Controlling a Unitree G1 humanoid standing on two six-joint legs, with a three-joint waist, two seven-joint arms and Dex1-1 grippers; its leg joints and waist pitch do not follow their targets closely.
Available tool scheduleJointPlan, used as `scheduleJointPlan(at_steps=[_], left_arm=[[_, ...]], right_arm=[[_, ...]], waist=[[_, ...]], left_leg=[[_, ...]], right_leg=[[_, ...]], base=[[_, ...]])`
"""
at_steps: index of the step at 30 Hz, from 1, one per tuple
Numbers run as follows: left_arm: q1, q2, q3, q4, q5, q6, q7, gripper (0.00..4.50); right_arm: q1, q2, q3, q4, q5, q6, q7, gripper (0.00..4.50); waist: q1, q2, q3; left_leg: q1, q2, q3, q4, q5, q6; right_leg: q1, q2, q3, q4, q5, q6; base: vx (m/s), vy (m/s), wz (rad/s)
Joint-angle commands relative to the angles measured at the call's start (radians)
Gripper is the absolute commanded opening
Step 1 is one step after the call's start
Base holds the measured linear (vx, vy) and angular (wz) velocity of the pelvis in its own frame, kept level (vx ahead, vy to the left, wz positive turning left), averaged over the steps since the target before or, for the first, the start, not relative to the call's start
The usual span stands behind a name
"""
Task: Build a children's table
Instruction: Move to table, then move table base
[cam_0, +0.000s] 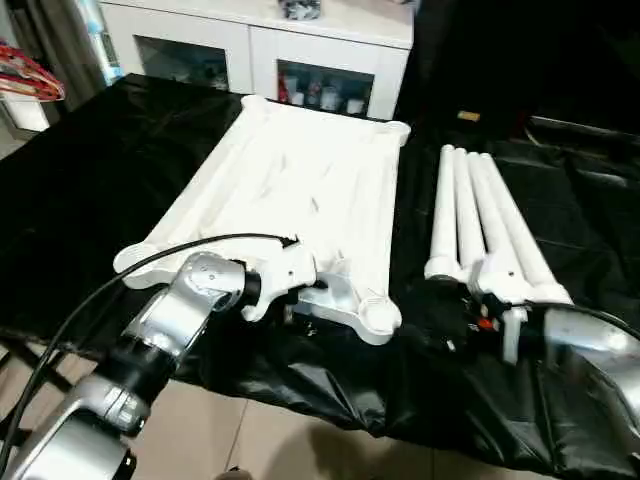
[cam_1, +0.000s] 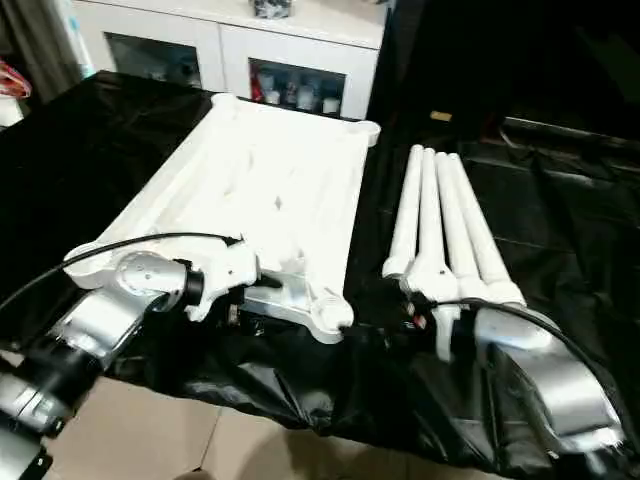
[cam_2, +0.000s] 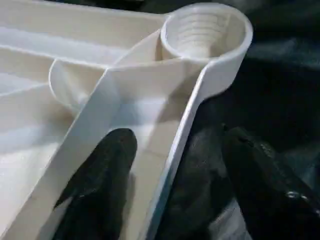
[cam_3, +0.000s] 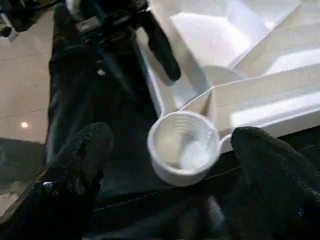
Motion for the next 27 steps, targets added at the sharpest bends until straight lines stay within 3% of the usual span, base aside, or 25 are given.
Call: scheduleJointPlan(at_steps=[1, 4, 6, 12, 27], left_arm=[[-0.05, -0.011, -0.013, 0.071, 0.019, -0.054, -0.059, 2.99], [-0.065, -0.019, -0.011, 0.102, 0.022, -0.07, -0.072, 2.74], [-0.096, -0.031, -0.011, 0.161, 0.027, -0.104, -0.081, 2.65], [-0.156, -0.06, -0.01, 0.276, 0.037, -0.175, -0.123, 2.23], [-0.246, -0.099, -0.029, 0.461, 0.114, -0.282, -0.143, 1.04]], right_arm=[[0.0, -0.021, 0.002, -0.03, 0.0, 0.023, 0.012, 4.27], [0.0, -0.024, 0.005, -0.035, -0.005, 0.027, 0.015, 4.27], [0.001, -0.031, 0.008, -0.04, -0.008, 0.033, 0.016, 4.27], [0.006, -0.035, 0.01, -0.058, -0.006, 0.048, 0.016, 4.27], [0.022, -0.032, 0.011, -0.075, -0.007, 0.059, 0.005, 4.27]], waist=[[0.004, 0.01, -0.056], [0.004, 0.008, -0.058], [0.005, 0.013, -0.058], [0.013, 0.015, -0.06], [0.014, 0.022, -0.061]], left_leg=[[-0.003, 0.075, -0.032, -0.081, -0.037, 0.049], [-0.004, 0.079, -0.034, -0.082, -0.028, 0.042], [-0.003, 0.078, -0.032, -0.08, -0.029, 0.042], [-0.005, 0.08, -0.034, -0.08, -0.017, 0.041], [-0.008, 0.081, -0.035, -0.078, -0.022, 0.037]], right_leg=[[0.058, -0.118, 0.055, -0.076, -0.1, -0.223], [0.061, -0.121, 0.055, -0.069, -0.073, -0.232], [0.059, -0.12, 0.055, -0.069, -0.059, -0.239], [0.064, -0.124, 0.055, -0.065, -0.032, -0.243], [0.068, -0.126, 0.055, -0.066, -0.01, -0.256]], base=[[0.0, 0.0, 0.0], [0.0, 0.0, 0.0], [0.0, 0.0, 0.0], [0.0, 0.0, 0.0], [0.0, 0.0, 0.0]])
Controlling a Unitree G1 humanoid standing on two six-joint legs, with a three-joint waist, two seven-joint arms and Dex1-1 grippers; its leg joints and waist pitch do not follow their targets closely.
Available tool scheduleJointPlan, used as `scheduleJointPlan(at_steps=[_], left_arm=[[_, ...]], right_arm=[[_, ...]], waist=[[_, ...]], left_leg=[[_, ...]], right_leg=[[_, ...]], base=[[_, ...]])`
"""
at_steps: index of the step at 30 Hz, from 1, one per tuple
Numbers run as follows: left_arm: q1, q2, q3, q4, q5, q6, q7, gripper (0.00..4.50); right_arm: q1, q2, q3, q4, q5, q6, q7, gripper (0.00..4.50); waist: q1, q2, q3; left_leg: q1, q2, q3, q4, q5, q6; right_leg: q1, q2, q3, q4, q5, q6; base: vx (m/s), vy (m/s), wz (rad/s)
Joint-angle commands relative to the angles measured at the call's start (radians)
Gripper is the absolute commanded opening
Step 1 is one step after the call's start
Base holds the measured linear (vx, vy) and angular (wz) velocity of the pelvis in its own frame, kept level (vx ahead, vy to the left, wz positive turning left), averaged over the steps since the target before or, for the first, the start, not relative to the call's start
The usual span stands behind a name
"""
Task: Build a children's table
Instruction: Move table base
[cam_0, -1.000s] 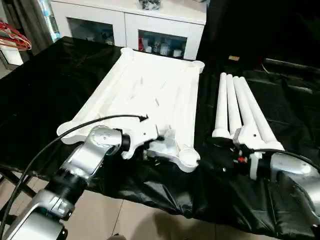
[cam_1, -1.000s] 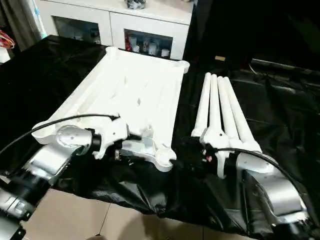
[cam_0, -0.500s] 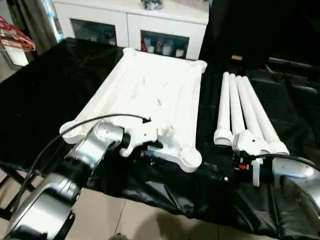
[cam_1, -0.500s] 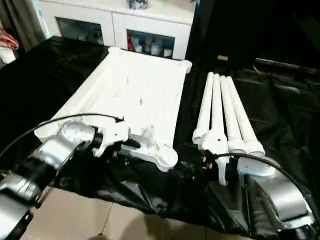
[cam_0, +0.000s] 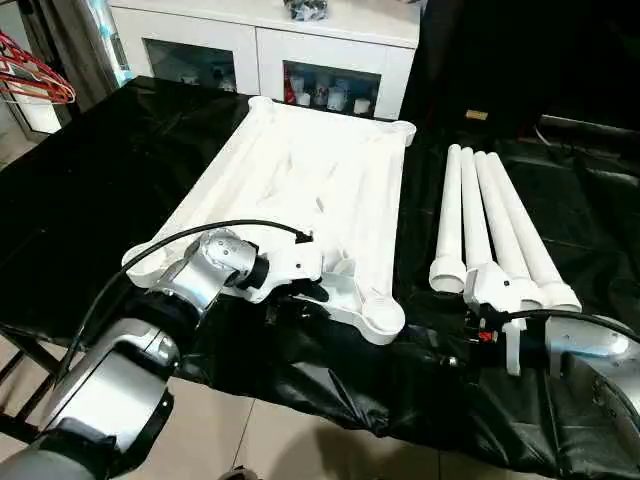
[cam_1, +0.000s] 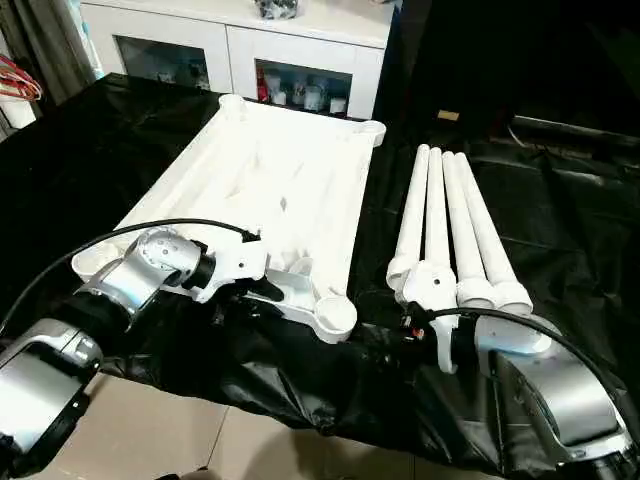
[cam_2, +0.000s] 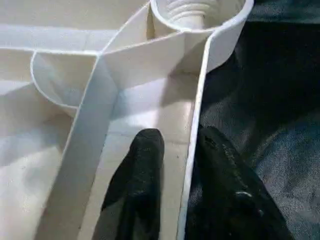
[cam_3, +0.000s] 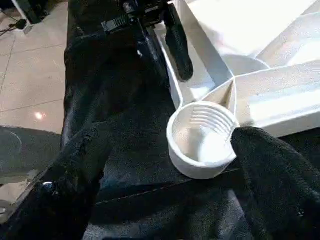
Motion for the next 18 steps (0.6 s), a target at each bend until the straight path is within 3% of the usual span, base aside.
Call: scheduleJointPlan(at_steps=[1, 9, 15, 18], left_arm=[[-0.025, -0.005, -0.005, 0.011, 0.015, -0.012, -0.009, 0.99], [-0.03, -0.021, 0.006, 0.053, 0.025, -0.028, -0.016, 0.37], [0.023, -0.033, 0.042, -0.025, -0.011, 0.018, -0.016, 0.07], [0.061, -0.034, 0.054, -0.094, -0.02, 0.046, 0.019, 0.03]], right_arm=[[0.001, -0.006, 0.001, -0.029, -0.005, 0.008, -0.006, 4.27], [0.001, 0.005, 0.012, -0.016, -0.018, -0.006, -0.011, 4.27], [-0.001, 0.009, 0.013, -0.007, -0.028, -0.018, -0.015, 4.27], [-0.001, 0.011, 0.011, -0.008, -0.031, -0.02, -0.021, 4.27]], waist=[[0.004, 0.005, -0.06], [0.004, 0.006, -0.059], [0.003, 0.003, -0.06], [-0.001, 0.005, -0.058]], left_leg=[[-0.003, 0.08, -0.035, -0.078, -0.025, 0.039], [-0.002, 0.081, -0.036, -0.08, -0.032, 0.034], [-0.006, 0.082, -0.036, -0.08, -0.021, 0.041], [-0.005, 0.083, -0.035, -0.08, -0.032, 0.042]], right_leg=[[0.068, -0.126, 0.057, -0.067, -0.013, -0.256], [0.068, -0.127, 0.057, -0.068, -0.035, -0.255], [0.072, -0.13, 0.057, -0.064, -0.001, -0.27], [0.071, -0.13, 0.057, -0.067, -0.035, -0.267]], base=[[0.0, 0.0, 0.0], [0.0, 0.0, 0.0], [0.0, 0.0, 0.0], [0.0, 0.0, 0.0]])
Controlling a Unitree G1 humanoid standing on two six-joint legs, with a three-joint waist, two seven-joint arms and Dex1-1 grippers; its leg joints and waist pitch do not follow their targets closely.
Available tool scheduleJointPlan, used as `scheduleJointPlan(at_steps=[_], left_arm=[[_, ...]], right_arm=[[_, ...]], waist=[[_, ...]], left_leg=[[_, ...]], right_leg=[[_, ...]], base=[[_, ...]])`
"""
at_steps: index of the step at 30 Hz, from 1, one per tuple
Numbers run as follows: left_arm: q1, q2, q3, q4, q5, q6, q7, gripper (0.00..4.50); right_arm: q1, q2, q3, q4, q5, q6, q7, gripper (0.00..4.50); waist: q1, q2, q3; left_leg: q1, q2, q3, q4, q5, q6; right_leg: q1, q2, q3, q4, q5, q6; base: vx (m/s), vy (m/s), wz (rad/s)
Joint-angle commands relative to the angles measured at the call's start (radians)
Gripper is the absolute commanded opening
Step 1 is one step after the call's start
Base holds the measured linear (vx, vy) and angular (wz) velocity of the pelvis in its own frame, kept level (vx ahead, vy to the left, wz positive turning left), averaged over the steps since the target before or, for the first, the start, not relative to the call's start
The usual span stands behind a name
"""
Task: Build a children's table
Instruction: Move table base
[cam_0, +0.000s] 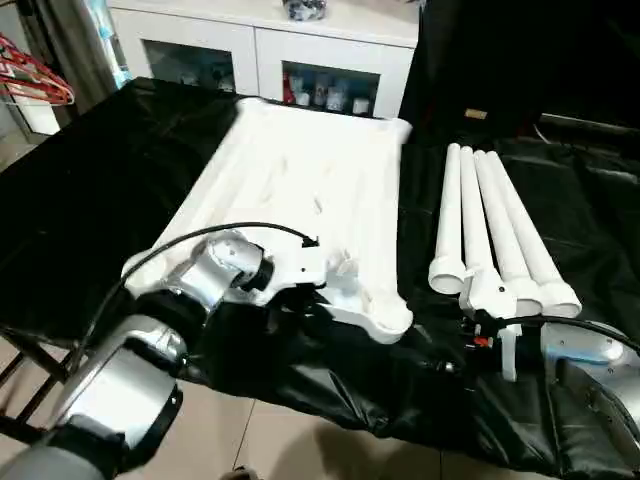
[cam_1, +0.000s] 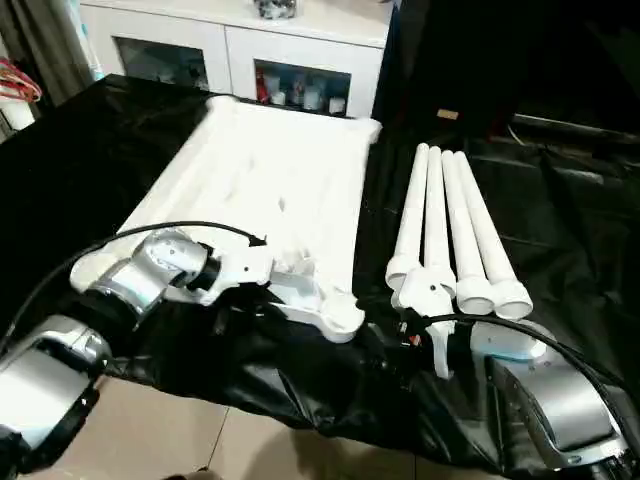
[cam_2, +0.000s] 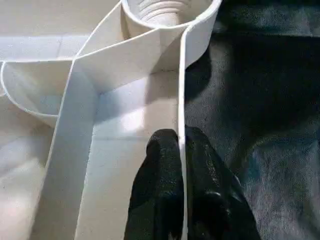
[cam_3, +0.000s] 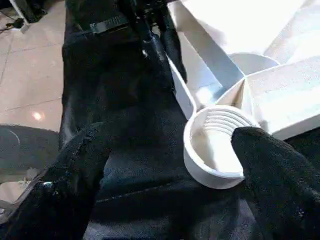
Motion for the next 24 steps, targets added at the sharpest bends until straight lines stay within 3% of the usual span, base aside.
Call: scheduleJointPlan(at_steps=[1, 3, 5, 6, 12, 16, 18, 24], left_arm=[[0.038, -0.008, 0.032, -0.054, -0.032, 0.031, 0.047, 0.03], [0.113, 0.001, 0.037, -0.179, -0.032, 0.067, 0.08, 0.03], [0.139, 0.005, 0.04, -0.223, -0.035, 0.085, 0.084, 0.03], [0.183, 0.014, 0.044, -0.305, -0.024, 0.144, 0.109, 0.03], [0.291, 0.028, 0.047, -0.526, 0.023, 0.312, 0.186, 0.03], [0.32, 0.022, 0.046, -0.598, 0.045, 0.409, 0.227, 0.03], [0.336, -0.001, 0.049, -0.661, 0.071, 0.524, 0.273, 0.03], [0.355, -0.017, 0.031, -0.743, 0.105, 0.637, 0.307, 0.03]], right_arm=[[-0.005, 0.001, -0.006, -0.008, -0.009, -0.01, -0.01, 4.27], [-0.004, 0.001, -0.008, -0.009, -0.008, -0.009, -0.014, 4.27], [-0.004, 0.001, -0.008, -0.009, -0.008, -0.01, -0.014, 4.27], [-0.003, -0.001, -0.008, -0.009, -0.008, -0.01, -0.014, 4.27], [-0.007, -0.003, -0.013, -0.009, -0.009, -0.004, -0.013, 4.27], [-0.013, -0.004, -0.013, -0.004, -0.011, -0.004, -0.011, 4.27], [-0.016, -0.004, -0.013, -0.001, -0.012, -0.005, -0.012, 4.27], [-0.018, -0.003, -0.01, 0.008, -0.017, -0.009, -0.013, 4.27]], waist=[[0.006, -0.007, -0.057], [0.002, -0.005, -0.055], [0.0, -0.003, -0.056], [-0.002, -0.003, -0.054], [-0.014, 0.001, -0.051], [-0.015, 0.001, -0.053], [-0.016, 0.002, -0.053], [-0.016, 0.001, -0.054]], left_leg=[[-0.007, 0.081, -0.035, -0.079, -0.029, 0.046], [-0.011, 0.081, -0.034, -0.079, -0.025, 0.054], [-0.01, 0.082, -0.034, -0.079, -0.025, 0.055], [-0.011, 0.077, -0.033, -0.078, -0.027, 0.062], [-0.013, 0.076, -0.033, -0.08, -0.031, 0.073], [-0.013, 0.074, -0.033, -0.079, -0.024, 0.084], [-0.015, 0.075, -0.034, -0.079, -0.019, 0.086], [-0.014, 0.074, -0.034, -0.079, -0.017, 0.096]], right_leg=[[0.07, -0.129, 0.058, -0.069, -0.041, -0.264], [0.068, -0.129, 0.057, -0.071, -0.072, -0.253], [0.068, -0.129, 0.057, -0.071, -0.091, -0.246], [0.065, -0.124, 0.057, -0.077, -0.126, -0.229], [0.059, -0.12, 0.056, -0.086, -0.218, -0.194], [0.056, -0.117, 0.055, -0.087, -0.22, -0.187], [0.058, -0.119, 0.054, -0.084, -0.2, -0.195], [0.057, -0.116, 0.055, -0.087, -0.201, -0.194]], base=[[0.0, 0.0, 0.0], [0.0, 0.0, 0.0], [0.0, 0.0, 0.0], [0.0, 0.0, 0.0], [0.0, 0.0, 0.0], [0.0, 0.0, 0.0], [0.0, 0.0, 0.0], [0.0, 0.0, 0.0]])
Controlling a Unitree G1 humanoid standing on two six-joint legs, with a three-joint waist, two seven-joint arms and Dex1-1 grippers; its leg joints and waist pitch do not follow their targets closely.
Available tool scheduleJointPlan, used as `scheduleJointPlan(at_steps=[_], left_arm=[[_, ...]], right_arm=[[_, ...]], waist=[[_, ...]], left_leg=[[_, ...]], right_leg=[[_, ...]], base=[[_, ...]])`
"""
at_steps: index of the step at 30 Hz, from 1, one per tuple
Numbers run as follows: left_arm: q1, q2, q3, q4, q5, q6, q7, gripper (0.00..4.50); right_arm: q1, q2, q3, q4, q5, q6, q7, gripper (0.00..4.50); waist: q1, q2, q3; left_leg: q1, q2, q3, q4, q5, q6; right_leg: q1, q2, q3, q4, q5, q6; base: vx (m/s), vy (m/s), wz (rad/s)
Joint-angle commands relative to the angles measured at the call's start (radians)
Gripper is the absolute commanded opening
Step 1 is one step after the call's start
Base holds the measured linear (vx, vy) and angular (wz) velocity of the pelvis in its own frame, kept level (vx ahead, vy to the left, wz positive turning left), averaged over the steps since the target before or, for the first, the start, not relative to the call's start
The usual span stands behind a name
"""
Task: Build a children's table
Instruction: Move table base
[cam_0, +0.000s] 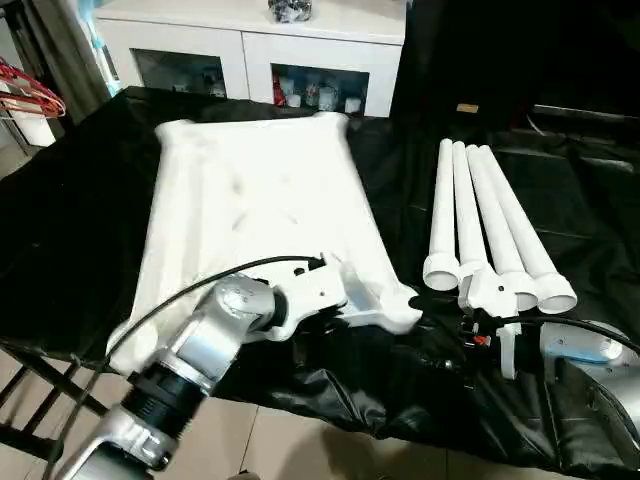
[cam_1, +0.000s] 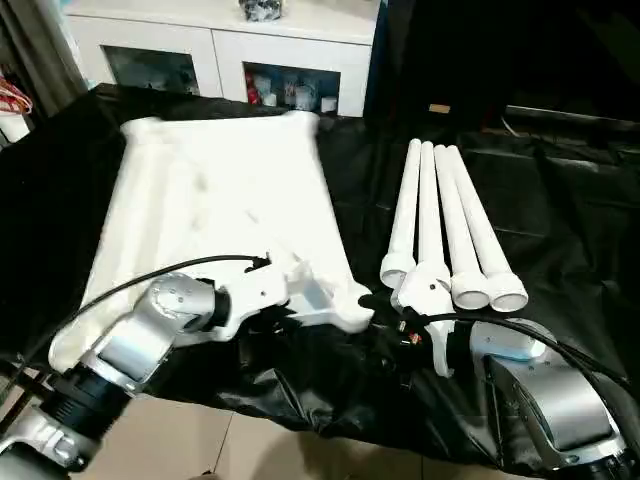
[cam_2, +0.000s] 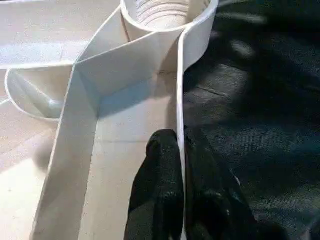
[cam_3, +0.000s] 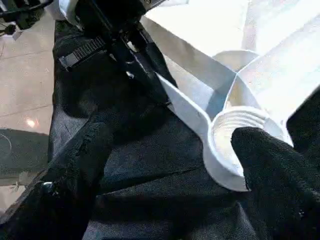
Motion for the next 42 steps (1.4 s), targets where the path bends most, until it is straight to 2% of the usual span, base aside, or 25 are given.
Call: scheduleJointPlan(at_steps=[1, 2, 5, 7, 9, 11, 12, 14, 15, 16, 17, 18, 19, 21, 22, 24, 25, 28, 31, 33, 35, 36, 39, 42], left_arm=[[0.019, -0.003, 0.002, -0.032, 0.021, 0.039, 0.031, 0.03], [0.025, -0.006, -0.014, -0.065, 0.024, 0.072, 0.042, 0.03], [0.031, -0.012, -0.028, -0.089, 0.024, 0.088, 0.047, 0.03], [0.03, -0.015, -0.033, -0.092, 0.03, 0.094, 0.061, 0.03], [0.028, -0.02, -0.03, -0.089, 0.028, 0.089, 0.072, 0.03], [0.021, -0.024, -0.025, -0.049, 0.022, -0.014, 0.083, 0.03], [0.021, -0.024, -0.025, -0.049, 0.022, -0.014, 0.083, 0.03], [0.006, -0.024, -0.015, 0.018, 0.003, -0.126, 0.086, 0.03], [0.001, -0.023, -0.012, 0.036, -0.003, -0.148, 0.084, 0.03], [-0.015, -0.016, -0.006, 0.086, -0.01, -0.204, 0.084, 0.03], [-0.017, -0.014, -0.006, 0.091, -0.01, -0.211, 0.083, 0.03], [-0.041, 0.013, -0.015, 0.158, -0.002, -0.286, 0.067, 0.03], [-0.041, 0.013, -0.015, 0.158, -0.002, -0.286, 0.067, 0.03], [-0.064, 0.044, -0.005, 0.231, -0.018, -0.358, 0.022, 0.03], [-0.074, 0.055, 0.005, 0.26, -0.026, -0.381, 0.008, 0.03], [-0.089, 0.08, 0.013, 0.302, -0.043, -0.419, -0.047, 0.03], [-0.09, 0.084, 0.014, 0.306, -0.046, -0.424, -0.057, 0.03], [-0.097, 0.099, 0.017, 0.332, -0.057, -0.447, -0.09, 0.03], [-0.12, 0.106, 0.022, 0.399, -0.044, -0.499, -0.054, 0.03], [-0.136, 0.103, 0.037, 0.435, -0.054, -0.51, -0.041, 0.03], [-0.144, 0.105, 0.048, 0.446, -0.068, -0.506, -0.053, 0.58], [-0.146, 0.108, 0.051, 0.448, -0.07, -0.508, -0.058, 0.58], [-0.127, 0.123, 0.079, 0.385, -0.111, -0.476, -0.095, 0.96], [-0.085, 0.158, 0.117, 0.278, -0.166, -0.423, -0.134, 1.06]], right_arm=[[-0.015, -0.006, -0.01, 0.005, -0.01, -0.007, 0.0, 4.27], [-0.015, -0.007, -0.01, 0.011, -0.013, -0.011, 0.0, 4.27], [-0.013, -0.007, -0.011, 0.021, -0.017, -0.019, -0.001, 4.27], [-0.008, -0.008, -0.012, 0.035, -0.021, -0.032, 0.002, 4.27], [-0.007, -0.008, -0.013, 0.041, -0.024, -0.037, 0.001, 4.27], [-0.004, -0.005, -0.011, 0.063, -0.031, -0.056, 0.004, 4.27], [-0.004, -0.005, -0.011, 0.063, -0.031, -0.056, 0.004, 4.27], [-0.005, 0.0, -0.008, 0.087, -0.04, -0.075, 0.007, 4.27], [-0.006, 0.001, -0.008, 0.091, -0.042, -0.079, 0.008, 4.27], [-0.007, 0.004, -0.005, 0.1, -0.045, -0.086, 0.009, 4.27], [-0.007, 0.004, -0.005, 0.1, -0.045, -0.087, 0.009, 4.27], [-0.009, 0.006, 0.0, 0.108, -0.048, -0.096, 0.01, 4.27], [-0.009, 0.006, 0.0, 0.108, -0.048, -0.096, 0.01, 4.27], [-0.006, 0.009, 0.005, 0.103, -0.05, -0.101, 0.008, 4.27], [-0.004, 0.011, 0.007, 0.098, -0.051, -0.102, 0.007, 4.27], [-0.003, 0.015, 0.008, 0.093, -0.054, -0.104, 0.005, 4.27], [-0.003, 0.015, 0.008, 0.092, -0.054, -0.103, 0.005, 4.27], [-0.004, 0.019, 0.006, 0.083, -0.054, -0.097, 0.003, 4.27], [-0.009, 0.021, 0.004, 0.055, -0.047, -0.074, -0.006, 4.27], [-0.009, 0.022, 0.004, 0.038, -0.042, -0.061, -0.011, 4.27], [-0.006, 0.023, 0.002, 0.022, -0.038, -0.05, -0.014, 4.27], [-0.006, 0.024, 0.001, 0.016, -0.036, -0.045, -0.015, 4.27], [-0.006, 0.026, -0.002, -0.007, -0.024, -0.027, -0.017, 4.27], [-0.012, 0.03, -0.021, -0.038, 0.014, 0.02, -0.022, 4.27]], waist=[[0.004, -0.018, -0.05], [0.004, -0.013, -0.05], [0.004, -0.014, -0.052], [0.004, -0.011, -0.054], [0.005, -0.014, -0.054], [0.005, -0.014, -0.053], [0.006, -0.015, -0.052], [0.005, -0.017, -0.052], [0.005, -0.017, -0.052], [0.006, -0.018, -0.049], [0.008, -0.016, -0.048], [0.009, -0.016, -0.048], [0.009, -0.014, -0.049], [0.009, -0.015, -0.049], [0.009, -0.011, -0.05], [0.009, -0.011, -0.051], [0.008, -0.009, -0.052], [0.006, -0.005, -0.055], [0.007, -0.006, -0.056], [0.008, -0.003, -0.054], [0.007, -0.007, -0.054], [0.005, -0.006, -0.054], [0.006, -0.001, -0.055], [0.007, -0.002, -0.056]], left_leg=[[-0.013, 0.073, -0.034, -0.076, -0.019, 0.093], [-0.012, 0.076, -0.035, -0.077, -0.02, 0.092], [-0.011, 0.076, -0.035, -0.076, -0.013, 0.099], [-0.014, 0.075, -0.035, -0.074, 0.004, 0.107], [-0.015, 0.074, -0.034, -0.073, 0.008, 0.113], [-0.016, 0.074, -0.034, -0.073, 0.0, 0.117], [-0.017, 0.073, -0.034, -0.072, -0.005, 0.12], [-0.014, 0.072, -0.032, -0.074, -0.028, 0.117], [-0.014, 0.072, -0.032, -0.074, -0.028, 0.117], [-0.009, 0.069, -0.03, -0.074, -0.051, 0.114], [-0.008, 0.068, -0.029, -0.074, -0.061, 0.112], [-0.007, 0.067, -0.029, -0.075, -0.071, 0.107], [-0.007, 0.067, -0.03, -0.075, -0.075, 0.105], [-0.01, 0.065, -0.031, -0.079, -0.069, 0.098], [-0.01, 0.066, -0.032, -0.08, -0.069, 0.093], [-0.013, 0.066, -0.034, -0.082, -0.068, 0.089], [-0.012, 0.067, -0.034, -0.083, -0.069, 0.086], [-0.012, 0.074, -0.034, -0.084, -0.065, 0.075], [-0.015, 0.072, -0.033, -0.082, -0.053, 0.078], [-0.013, 0.07, -0.032, -0.082, -0.061, 0.077], [-0.016, 0.071, -0.034, -0.084, -0.063, 0.07], [-0.015, 0.072, -0.035, -0.084, -0.061, 0.068], [-0.013, 0.075, -0.034, -0.084, -0.063, 0.06], [-0.014, 0.079, -0.035, -0.085, -0.048, 0.059]], right_leg=[[0.057, -0.117, 0.054, -0.086, -0.199, -0.196], [0.057, -0.117, 0.054, -0.085, -0.191, -0.202], [0.057, -0.116, 0.054, -0.084, -0.162, -0.211], [0.058, -0.116, 0.053, -0.081, -0.12, -0.221], [0.06, -0.116, 0.052, -0.081, -0.104, -0.227], [0.06, -0.116, 0.052, -0.083, -0.116, -0.225], [0.059, -0.116, 0.051, -0.086, -0.126, -0.222], [0.057, -0.115, 0.051, -0.089, -0.163, -0.21], [0.057, -0.115, 0.051, -0.089, -0.163, -0.21], [0.052, -0.112, 0.052, -0.096, -0.213, -0.195], [0.05, -0.112, 0.052, -0.1, -0.24, -0.187], [0.048, -0.111, 0.052, -0.103, -0.278, -0.171], [0.048, -0.111, 0.052, -0.104, -0.292, -0.16], [0.048, -0.11, 0.052, -0.105, -0.326, -0.131], [0.047, -0.111, 0.051, -0.106, -0.334, -0.125], [0.048, -0.113, 0.05, -0.105, -0.335, -0.119], [0.048, -0.114, 0.051, -0.103, -0.33, -0.119], [0.049, -0.115, 0.05, -0.093, -0.245, -0.156], [0.053, -0.116, 0.051, -0.09, -0.206, -0.165], [0.052, -0.115, 0.05, -0.092, -0.218, -0.164], [0.056, -0.117, 0.05, -0.091, -0.232, -0.159], [0.055, -0.118, 0.051, -0.091, -0.232, -0.158], [0.052, -0.118, 0.051, -0.09, -0.222, -0.171], [0.054, -0.12, 0.051, -0.08, -0.155, -0.197]], base=[[0.0, 0.0, 0.0], [0.0, 0.0, 0.0], [0.0, 0.0, 0.0], [0.0, 0.0, 0.0], [0.0, 0.0, 0.0], [0.0, 0.0, 0.0], [0.0, 0.0, 0.0], [0.0, 0.0, 0.0], [0.0, 0.0, 0.0], [0.0, 0.0, 0.0], [0.0, 0.0, 0.0], [0.0, 0.0, 0.0], [0.0, 0.0, 0.0], [0.0, 0.0, 0.0], [0.0, 0.0, 0.0], [0.0, 0.0, 0.0], [0.0, 0.0, 0.0], [0.0, 0.0, 0.0], [0.0, 0.0, 0.0], [0.0, 0.0, 0.0], [0.0, 0.0, 0.0], [0.0, 0.0, 0.0], [0.0, 0.0, 0.0], [0.0, 0.0, 0.0]])
